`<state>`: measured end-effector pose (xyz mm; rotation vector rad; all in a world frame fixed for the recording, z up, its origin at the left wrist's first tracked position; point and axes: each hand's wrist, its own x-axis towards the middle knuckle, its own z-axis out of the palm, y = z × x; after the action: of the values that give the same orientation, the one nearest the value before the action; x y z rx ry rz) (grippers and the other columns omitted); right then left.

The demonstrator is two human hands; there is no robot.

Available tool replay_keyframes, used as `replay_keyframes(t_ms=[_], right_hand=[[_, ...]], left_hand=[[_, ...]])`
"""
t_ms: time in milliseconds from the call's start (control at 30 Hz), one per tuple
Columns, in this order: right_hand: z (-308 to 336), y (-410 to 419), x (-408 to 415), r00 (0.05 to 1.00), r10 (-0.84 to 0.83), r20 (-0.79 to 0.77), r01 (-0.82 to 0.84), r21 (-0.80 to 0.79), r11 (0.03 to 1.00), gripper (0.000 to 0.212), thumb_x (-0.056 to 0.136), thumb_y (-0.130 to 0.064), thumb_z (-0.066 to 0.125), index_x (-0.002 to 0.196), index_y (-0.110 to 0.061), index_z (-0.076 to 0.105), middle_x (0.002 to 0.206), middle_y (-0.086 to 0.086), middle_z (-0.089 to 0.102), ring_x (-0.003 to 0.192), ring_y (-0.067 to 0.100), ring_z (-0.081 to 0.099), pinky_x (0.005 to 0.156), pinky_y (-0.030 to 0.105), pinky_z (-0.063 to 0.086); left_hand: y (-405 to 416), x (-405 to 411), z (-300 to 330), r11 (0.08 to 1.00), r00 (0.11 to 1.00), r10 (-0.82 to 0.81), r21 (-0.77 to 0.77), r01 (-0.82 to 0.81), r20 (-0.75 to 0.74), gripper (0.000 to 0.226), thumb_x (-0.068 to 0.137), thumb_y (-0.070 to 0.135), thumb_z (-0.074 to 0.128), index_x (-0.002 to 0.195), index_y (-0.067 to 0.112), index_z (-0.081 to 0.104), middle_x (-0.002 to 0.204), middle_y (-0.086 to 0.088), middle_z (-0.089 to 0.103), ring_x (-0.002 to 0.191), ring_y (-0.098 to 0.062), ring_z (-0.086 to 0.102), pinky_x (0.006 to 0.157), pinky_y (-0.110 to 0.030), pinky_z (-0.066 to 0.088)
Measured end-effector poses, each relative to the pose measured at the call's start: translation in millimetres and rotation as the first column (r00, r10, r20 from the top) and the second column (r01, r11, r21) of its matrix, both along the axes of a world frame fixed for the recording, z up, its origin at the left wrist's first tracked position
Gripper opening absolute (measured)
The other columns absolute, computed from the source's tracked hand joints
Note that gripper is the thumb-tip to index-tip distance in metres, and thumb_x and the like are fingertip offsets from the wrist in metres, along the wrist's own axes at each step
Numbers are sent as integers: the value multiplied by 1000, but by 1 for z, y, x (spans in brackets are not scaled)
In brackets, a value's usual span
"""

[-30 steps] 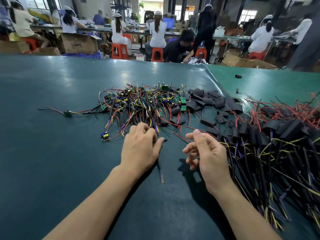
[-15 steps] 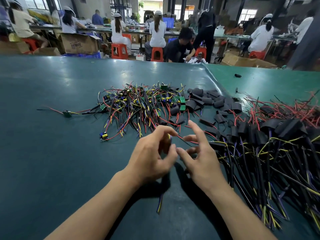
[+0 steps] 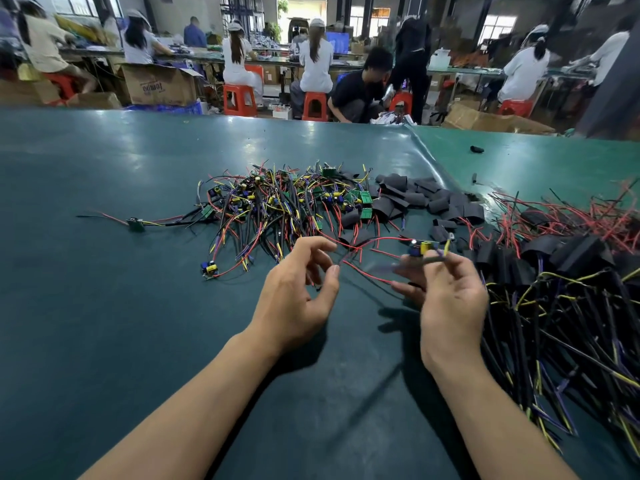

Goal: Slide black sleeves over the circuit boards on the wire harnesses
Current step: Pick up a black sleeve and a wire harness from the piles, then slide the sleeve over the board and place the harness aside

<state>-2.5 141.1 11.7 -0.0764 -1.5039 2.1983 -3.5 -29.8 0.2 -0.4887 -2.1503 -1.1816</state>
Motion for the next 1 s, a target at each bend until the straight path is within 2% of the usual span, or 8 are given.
replay_keyframes(t_ms=[67,200,400,533,633,733,800,1000], right_hand=[[4,5,-1,1000,18,3,-18,-156,988,15,102,-12,49,87,-14,49,88,19,68,71,26,73,52,27,55],[4,6,0,1000,8,-30,-15,-219,976,17,101,-7,49,86,-15,44,80,16,69,65,29,73,50,28,55],[14,14,4,989,-118,-92,100,-183,978,24,99,-2,49,118,-16,54,78,7,68,66,28,72,56,30,57],[20,17,15,915,-292,-280,298,-25,954,19,99,-6,47,109,-19,56,98,11,67,67,27,72,56,32,58],[20,18,17,876,-351,-330,371,-1,929,18,102,-5,42,109,-20,49,100,-1,64,66,28,70,53,31,56],[19,20,16,883,-363,-298,382,7,924,18,104,-8,40,114,-22,46,111,16,59,67,29,70,54,31,56],[18,23,13,891,-368,-264,386,17,922,22,105,-9,40,120,-22,48,114,14,60,67,27,70,56,31,57],[18,33,9,907,-391,-158,374,-127,919,17,101,-13,47,111,-21,59,99,8,66,67,23,72,56,28,57]], left_hand=[[-1,-1,0,999,999,31,-12,-31,22,23,87,19,60,110,13,57,81,8,59,69,-5,52,66,-13,40],[-3,0,0,997,998,50,-53,-48,30,17,87,18,58,102,11,63,80,5,63,68,-7,51,65,-21,45],[-2,1,0,988,993,117,-98,-115,14,10,86,13,60,94,11,66,82,6,63,70,-13,53,68,-29,48],[10,-18,10,937,998,48,-344,-55,-28,9,84,5,65,92,6,66,86,-1,63,72,-16,52,71,-33,50],[28,-49,25,839,998,-9,-543,-29,-66,12,85,13,61,94,5,64,90,-8,64,83,-27,58,75,-36,49],[44,-94,39,808,988,111,-589,-27,107,19,92,20,53,102,7,62,103,-10,61,100,-28,55,88,-39,46],[48,-122,42,818,952,215,-572,-54,218,22,93,21,51,106,7,61,109,-12,60,105,-28,54,92,-39,46],[73,-175,38,764,952,235,-643,-55,197,35,94,28,51,125,12,58,125,-14,55,120,-33,47,102,-42,41]])
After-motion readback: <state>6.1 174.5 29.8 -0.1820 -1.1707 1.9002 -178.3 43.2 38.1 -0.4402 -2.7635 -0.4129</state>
